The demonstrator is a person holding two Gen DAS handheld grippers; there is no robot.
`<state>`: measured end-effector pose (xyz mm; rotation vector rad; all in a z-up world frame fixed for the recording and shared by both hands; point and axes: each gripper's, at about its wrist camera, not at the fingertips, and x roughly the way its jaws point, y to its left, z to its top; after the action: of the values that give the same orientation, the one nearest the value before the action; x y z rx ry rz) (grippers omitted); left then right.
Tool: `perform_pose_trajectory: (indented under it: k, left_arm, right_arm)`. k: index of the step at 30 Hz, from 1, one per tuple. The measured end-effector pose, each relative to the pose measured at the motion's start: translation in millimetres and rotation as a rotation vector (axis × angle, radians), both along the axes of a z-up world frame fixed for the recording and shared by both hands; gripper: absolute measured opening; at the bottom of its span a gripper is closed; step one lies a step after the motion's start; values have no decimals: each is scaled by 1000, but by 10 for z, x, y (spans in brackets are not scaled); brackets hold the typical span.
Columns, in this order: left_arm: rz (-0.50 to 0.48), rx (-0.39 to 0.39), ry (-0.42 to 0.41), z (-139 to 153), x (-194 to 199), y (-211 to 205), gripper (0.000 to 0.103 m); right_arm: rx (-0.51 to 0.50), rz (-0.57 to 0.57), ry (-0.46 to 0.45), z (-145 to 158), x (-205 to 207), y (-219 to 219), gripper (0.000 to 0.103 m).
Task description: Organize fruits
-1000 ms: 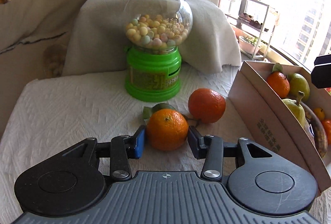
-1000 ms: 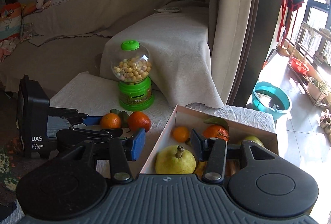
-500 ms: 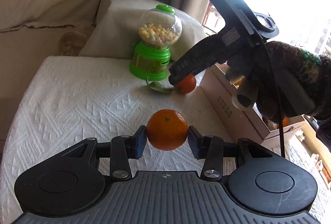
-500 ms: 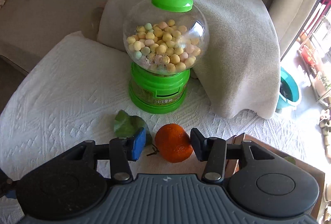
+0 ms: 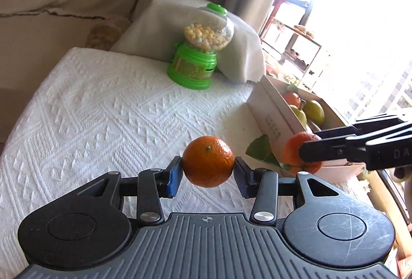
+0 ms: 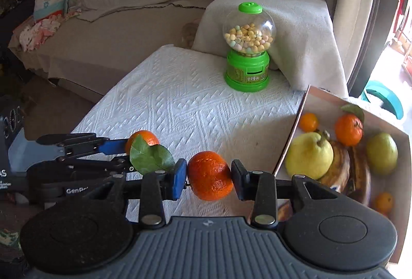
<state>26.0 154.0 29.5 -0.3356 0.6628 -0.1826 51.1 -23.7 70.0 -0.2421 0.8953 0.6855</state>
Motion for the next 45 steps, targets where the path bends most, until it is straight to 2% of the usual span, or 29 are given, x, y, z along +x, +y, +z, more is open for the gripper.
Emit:
perform_pose_trajectory:
  k: [2, 5, 8, 10, 12, 16, 19, 23, 26, 28, 31, 32, 36, 41, 43, 45]
  left_arm:
    - [-53, 6, 0, 10, -50, -165, 48]
    - [-141, 15, 0, -17, -119, -450, 48]
    - [-230, 40, 18, -61, -125, -741, 48]
    - [-265, 80, 16, -59, -135, -917, 48]
    - [-281, 123, 8, -41, -148, -1038, 48]
    - [-307, 173, -5, -22, -284, -1187, 48]
    - [-334, 203, -5, -35, -313, -1263, 49]
    - [-342, 217, 6, -79, -296, -1295, 47]
    - [-347, 217, 10, -58, -293, -1264, 47]
    - [-350, 169, 0, 10, -295, -1164, 47]
    - [-296, 100, -34, 154, -207, -953, 47]
    - [-278, 109, -43, 188, -149, -904, 47]
    - [-260, 218, -20, 141, 143, -898, 23]
    - [-326, 420, 14, -42, 270, -1124, 23]
    - [-314, 440, 29, -86, 286, -1094, 23]
    - [-267, 425, 29, -80, 276, -971, 23]
  right_arm:
    - [57, -49, 41, -30, -212, -336, 37]
    - [132, -156, 152, -246, -408, -860, 37]
    - [141, -249, 181, -483, -422, -1159, 38]
    - [198, -247, 185, -527, -446, -1311, 38]
    - [203, -254, 149, -516, -463, -1374, 41]
    - [54, -262, -98, -447, -618, -1324, 57]
    - [21, -262, -181, -447, -686, -1357, 59]
    - [106, -253, -163, -492, -758, -1453, 63]
    - [123, -243, -187, -518, -828, -1479, 63]
    - [132, -245, -203, -520, -856, -1501, 63]
    - [162, -294, -236, -499, -845, -1586, 63]
    - [174, -314, -243, -500, -833, -1626, 63]
    - [184, -365, -224, -620, -757, -1696, 63]
    - [208, -402, -221, -753, -729, -1750, 66]
    - [220, -409, -216, -754, -726, -1768, 66]
    - [220, -388, -213, -698, -752, -1725, 66]
